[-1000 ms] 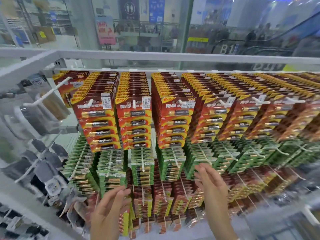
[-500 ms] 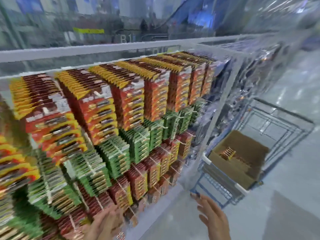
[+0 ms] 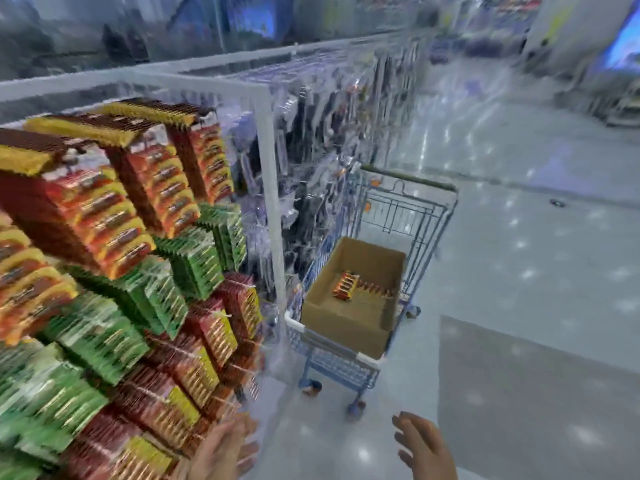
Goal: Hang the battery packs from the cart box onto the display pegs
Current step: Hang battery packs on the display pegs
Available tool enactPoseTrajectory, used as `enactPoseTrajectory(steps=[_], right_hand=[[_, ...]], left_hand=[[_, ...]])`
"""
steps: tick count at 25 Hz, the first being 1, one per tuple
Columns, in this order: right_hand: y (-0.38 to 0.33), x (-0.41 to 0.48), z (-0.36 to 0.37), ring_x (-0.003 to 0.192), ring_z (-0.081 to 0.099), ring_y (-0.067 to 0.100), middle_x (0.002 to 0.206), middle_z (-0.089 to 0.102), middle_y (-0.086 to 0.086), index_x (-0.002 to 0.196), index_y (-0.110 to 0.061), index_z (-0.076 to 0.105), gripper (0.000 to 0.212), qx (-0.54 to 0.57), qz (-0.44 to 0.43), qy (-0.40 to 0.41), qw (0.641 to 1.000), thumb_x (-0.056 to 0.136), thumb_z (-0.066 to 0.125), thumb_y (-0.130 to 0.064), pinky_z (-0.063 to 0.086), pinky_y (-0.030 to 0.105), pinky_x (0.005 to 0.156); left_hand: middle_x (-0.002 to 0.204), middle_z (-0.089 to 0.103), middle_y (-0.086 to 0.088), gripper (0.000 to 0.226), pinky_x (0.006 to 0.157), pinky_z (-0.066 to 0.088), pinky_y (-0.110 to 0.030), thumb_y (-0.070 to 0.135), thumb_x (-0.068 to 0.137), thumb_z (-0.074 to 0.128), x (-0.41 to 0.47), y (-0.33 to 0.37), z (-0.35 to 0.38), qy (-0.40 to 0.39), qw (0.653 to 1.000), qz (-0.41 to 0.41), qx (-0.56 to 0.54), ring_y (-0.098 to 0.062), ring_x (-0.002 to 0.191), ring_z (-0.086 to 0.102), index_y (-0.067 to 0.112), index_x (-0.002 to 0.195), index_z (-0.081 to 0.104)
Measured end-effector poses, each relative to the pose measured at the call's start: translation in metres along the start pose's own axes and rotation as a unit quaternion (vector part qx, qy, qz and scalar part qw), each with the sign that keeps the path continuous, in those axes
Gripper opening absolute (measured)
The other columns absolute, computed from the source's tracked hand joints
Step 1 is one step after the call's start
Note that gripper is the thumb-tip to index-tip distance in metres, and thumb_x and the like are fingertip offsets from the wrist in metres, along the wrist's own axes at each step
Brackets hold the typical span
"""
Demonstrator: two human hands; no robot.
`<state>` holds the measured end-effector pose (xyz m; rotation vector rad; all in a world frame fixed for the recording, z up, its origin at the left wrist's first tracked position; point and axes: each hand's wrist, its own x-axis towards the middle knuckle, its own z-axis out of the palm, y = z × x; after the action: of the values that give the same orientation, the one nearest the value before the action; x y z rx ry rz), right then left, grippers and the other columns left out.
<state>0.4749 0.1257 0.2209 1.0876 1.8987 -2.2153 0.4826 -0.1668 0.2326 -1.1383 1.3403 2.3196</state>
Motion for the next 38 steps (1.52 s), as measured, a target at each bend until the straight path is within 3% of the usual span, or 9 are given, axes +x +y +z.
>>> enactPoseTrajectory(steps=[3,4,6,9,14,26,29,32,38], right_hand=[[-0.011,0.035,-0.015,0.093,0.057,0.034,0.093,0.071,0.012,0.099,0.002,0.071,0.009,0.002,0.016,0.017,1.0,0.097,0.062,0.0,0.047,0.044,0.081],[-0.014,0.047,-0.015,0.094,0.057,0.035,0.095,0.072,0.011,0.099,0.001,0.071,0.009,0.005,0.023,0.028,0.999,0.097,0.062,0.0,0.047,0.047,0.084],[-0.021,0.069,-0.009,0.095,0.059,0.035,0.097,0.072,0.011,0.096,-0.004,0.071,0.008,0.012,0.038,0.045,0.998,0.097,0.064,-0.002,0.046,0.041,0.077],[-0.034,0.112,0.011,0.097,0.062,0.035,0.094,0.072,0.013,0.091,-0.008,0.07,0.008,0.019,0.054,0.072,0.996,0.096,0.066,-0.005,0.046,0.041,0.08],[-0.068,0.185,0.054,0.097,0.063,0.036,0.092,0.073,0.011,0.089,-0.009,0.07,0.008,0.01,0.084,0.088,0.992,0.096,0.066,-0.005,0.045,0.042,0.08],[-0.152,0.349,0.125,0.095,0.07,0.026,0.099,0.077,0.009,0.097,-0.011,0.073,0.009,-0.031,0.1,0.06,0.993,0.099,0.064,-0.012,0.05,0.033,0.072],[-0.161,0.408,0.13,0.099,0.07,0.022,0.101,0.077,0.007,0.101,-0.012,0.073,0.011,-0.055,0.127,0.029,0.99,0.101,0.062,-0.015,0.056,0.036,0.084],[-0.162,0.461,0.131,0.103,0.069,0.02,0.103,0.077,0.005,0.102,-0.015,0.074,0.01,-0.066,0.158,0.002,0.985,0.1,0.064,-0.017,0.054,0.04,0.097],[-0.132,0.541,0.127,0.09,0.069,0.022,0.085,0.079,0.0,0.095,-0.01,0.073,0.009,-0.085,0.214,-0.017,0.973,0.097,0.065,-0.007,0.051,0.031,0.078]], left_hand=[[0.064,0.072,-0.006,0.029,0.054,0.05,-0.03,0.027,0.087,0.08,0.014,0.017,0.056,-0.09,0.992,-0.028,0.088,-0.026,0.05,0.068,0.009,0.066,0.077],[0.062,0.071,-0.007,0.035,0.052,0.048,-0.032,0.017,0.093,0.075,0.025,0.02,0.067,-0.074,0.993,-0.032,0.082,-0.027,0.046,0.066,0.009,0.059,0.076],[0.08,0.073,-0.012,0.04,0.061,0.046,-0.034,0.006,0.106,0.051,0.051,0.018,0.084,-0.07,0.991,0.002,0.115,-0.034,0.063,0.066,0.007,0.074,0.074],[0.107,0.073,-0.018,0.02,0.075,0.048,-0.036,0.006,0.106,0.053,0.091,0.022,0.125,-0.034,0.984,0.075,0.158,-0.038,0.086,0.066,0.007,0.099,0.072],[0.103,0.076,-0.017,0.017,0.072,0.05,-0.035,0.005,0.104,0.057,0.173,0.063,0.193,-0.027,0.976,0.107,0.185,-0.036,0.085,0.066,-0.001,0.111,0.071],[0.105,0.077,-0.001,0.013,0.086,0.059,-0.039,0.018,0.103,0.061,0.352,0.125,0.343,-0.043,0.944,0.116,0.306,-0.022,0.095,0.074,0.02,0.112,0.07],[0.107,0.076,0.004,0.011,0.087,0.059,-0.037,0.026,0.101,0.067,0.413,0.11,0.38,-0.005,0.938,0.09,0.334,-0.012,0.093,0.074,0.028,0.11,0.071],[0.105,0.076,-0.008,0.008,0.079,0.054,-0.034,0.022,0.098,0.071,0.488,0.091,0.412,0.045,0.93,0.07,0.358,-0.015,0.083,0.072,0.022,0.106,0.07],[0.133,0.067,-0.017,0.047,0.1,0.044,-0.035,0.026,0.097,0.073,0.652,0.044,0.47,0.117,0.877,0.02,0.465,-0.034,0.125,0.06,0.004,0.135,0.059]])
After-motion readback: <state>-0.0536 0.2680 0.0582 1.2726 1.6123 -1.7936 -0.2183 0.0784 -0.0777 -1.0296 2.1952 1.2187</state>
